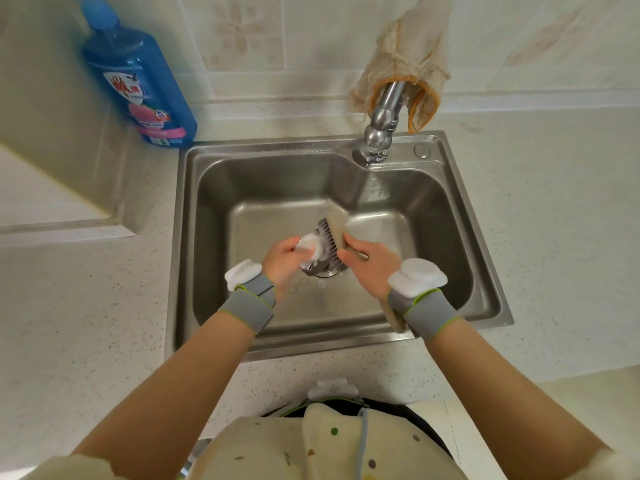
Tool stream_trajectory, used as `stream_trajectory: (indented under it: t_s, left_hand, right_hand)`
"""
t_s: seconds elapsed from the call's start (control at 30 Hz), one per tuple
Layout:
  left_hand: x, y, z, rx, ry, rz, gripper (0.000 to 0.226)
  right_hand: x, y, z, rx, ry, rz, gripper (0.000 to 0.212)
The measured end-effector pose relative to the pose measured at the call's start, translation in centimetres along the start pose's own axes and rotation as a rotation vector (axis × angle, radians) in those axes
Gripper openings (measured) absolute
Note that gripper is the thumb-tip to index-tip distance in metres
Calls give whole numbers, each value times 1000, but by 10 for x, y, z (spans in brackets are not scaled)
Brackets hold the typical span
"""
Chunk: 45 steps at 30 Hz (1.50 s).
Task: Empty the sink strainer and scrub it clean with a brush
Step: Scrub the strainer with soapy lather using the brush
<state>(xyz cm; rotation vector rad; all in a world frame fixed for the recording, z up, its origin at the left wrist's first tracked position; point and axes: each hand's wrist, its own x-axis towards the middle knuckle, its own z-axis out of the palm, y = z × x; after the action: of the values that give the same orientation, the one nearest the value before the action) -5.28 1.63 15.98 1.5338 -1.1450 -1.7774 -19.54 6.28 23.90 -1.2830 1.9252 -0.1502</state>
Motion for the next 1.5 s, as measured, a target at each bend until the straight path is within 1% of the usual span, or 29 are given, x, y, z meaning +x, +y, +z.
stream_trajectory:
  t_s: [0.07, 0.13, 0.2, 0.23, 0.33, 0.37, 0.43, 0.5, 0.53, 0.63, 0.73, 0.77, 0.83, 0.87, 0.9, 0.97, 1.03, 1.07, 1.1, 1.17, 1.27, 1.33, 1.43, 1.5]
  left_hand:
    - [-1, -1, -3, 77, -11, 35, 7]
    - [0, -3, -3, 165, -12, 38, 17]
    - [-1, -2, 1, 222, -21, 45, 19]
    - [-3, -1, 2, 255, -27, 52, 18]
    - [-1, -6, 0, 322, -21, 62, 15]
    - [-1, -7, 0, 335, -19, 67, 14]
    - [-4, -5, 2, 379, -35, 84, 9]
    - [-9, -1, 5, 396, -59, 101, 4]
    - [-9, -1, 4, 393, -47, 98, 3]
    - [-7, -8, -1, 382, -7, 78, 15]
    - [-12, -8, -1, 406, -27, 64, 8]
    - [-14, -7, 0, 407, -34, 66, 12]
    - [-14, -7, -3, 402, -19, 87, 27]
    - [-12, -7, -6, 398, -10, 88, 27]
    - [-12, -7, -9, 404, -15, 84, 22]
    - [-13, -2, -12, 442, -29, 64, 12]
    - [-14, 3, -12, 462, -33, 91, 20]
    - [-14, 3, -13, 451, -29, 94, 25]
    - [-13, 4, -15, 425, -22, 96, 25]
    - [-13, 2, -20, 371, -11, 77, 11]
    - [-18, 7, -19, 305, -10, 79, 3]
    - [-20, 12, -15, 210, 13, 65, 9]
    - [-18, 14, -13, 56, 31, -53, 18]
    - [-15, 12, -11, -1, 60, -74, 16]
  right_hand:
    - [-7, -1, 4, -31, -44, -33, 48]
    - [-3, -1, 3, -18, -37, -16, 48]
    - [2, 0, 2, 23, -18, 35, 48]
    - [0, -1, 3, 14, -15, 34, 48]
    - [-14, -4, 11, -80, -83, -28, 49]
    - [-16, -5, 11, -103, -82, -42, 49]
    - [-8, -3, 7, -72, -31, -3, 49]
    - [-5, 0, 4, -57, 21, 31, 49]
    - [-10, -1, 7, -85, 16, 11, 49]
    - [-29, -4, 18, -198, -56, -71, 49]
    - [-15, 1, 12, -142, -26, 3, 49]
    - [-13, 2, 10, -136, -10, 20, 49]
    - [-22, 0, 11, -179, -25, -18, 49]
    - [-28, -2, 13, -205, -48, -51, 49]
    - [-32, -4, 14, -214, -63, -78, 49]
    - [-24, -7, 11, -169, -48, -63, 50]
    - [-15, -6, 6, -102, -12, -19, 49]
    - [-17, -6, 6, -91, -12, -25, 49]
    - [-21, -7, 8, -86, -30, -52, 49]
    - [-27, -7, 14, -89, -66, -103, 49]
    - [-22, -6, 9, -46, -26, -51, 49]
    - [-25, -8, 8, -73, -11, -70, 49]
    - [-37, -15, 18, -169, -48, -166, 49]
    - [-27, -15, 14, -132, -4, -135, 49]
